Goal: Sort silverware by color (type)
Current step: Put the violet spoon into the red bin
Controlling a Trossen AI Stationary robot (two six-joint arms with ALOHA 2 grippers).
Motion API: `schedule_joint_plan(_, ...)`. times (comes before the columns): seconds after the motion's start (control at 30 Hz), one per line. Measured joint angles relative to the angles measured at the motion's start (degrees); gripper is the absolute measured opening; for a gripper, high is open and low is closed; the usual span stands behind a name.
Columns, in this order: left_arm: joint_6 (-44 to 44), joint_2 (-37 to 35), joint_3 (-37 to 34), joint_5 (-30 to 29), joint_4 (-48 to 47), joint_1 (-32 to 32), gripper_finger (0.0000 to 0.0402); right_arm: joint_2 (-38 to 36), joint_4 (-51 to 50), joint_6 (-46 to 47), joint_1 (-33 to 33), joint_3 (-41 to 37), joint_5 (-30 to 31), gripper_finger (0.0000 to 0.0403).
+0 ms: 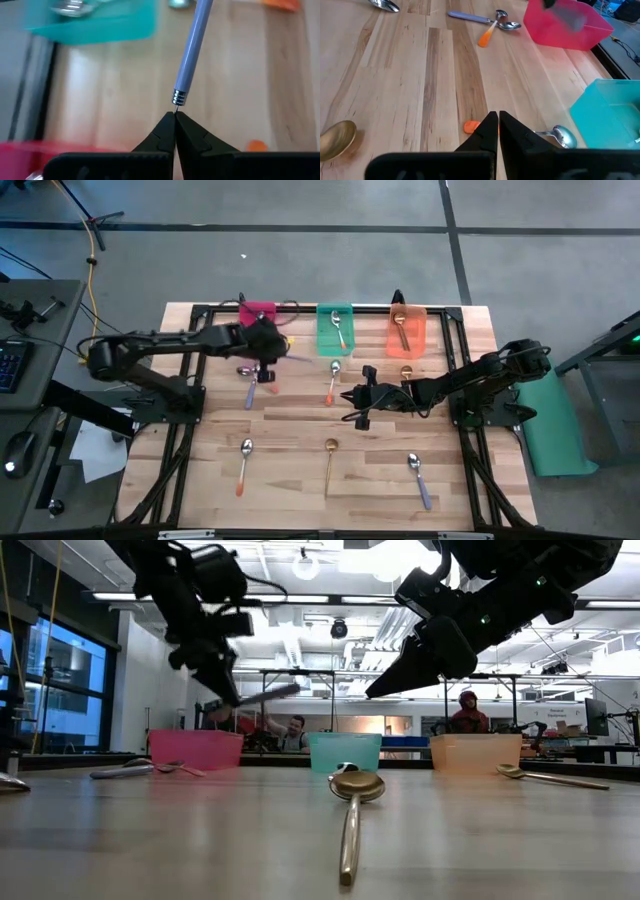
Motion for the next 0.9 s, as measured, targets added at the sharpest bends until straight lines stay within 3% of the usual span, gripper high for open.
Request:
schedule_joint_plan(0.23,-7.9,-5.1,0.0,-2.9,-0.1,7.1,0.0001,0.0,-0.1,0.0,0.0,0.0,0.0,0.0000)
schedule_joint_plan(0.5,-18.2,-4.3,-1.1,-2.8,-0.6,19.2,0.0000,0.0,-0.1,0.0,0.0,0.0,0.0,0.0000)
schedule_joint_plan(0.9,-20.7,-4.3,-4.5,6.1,-0.2,30.8,0.0000,0.0,-0.3,0.0,0.0,0.0,0.0,0.0000)
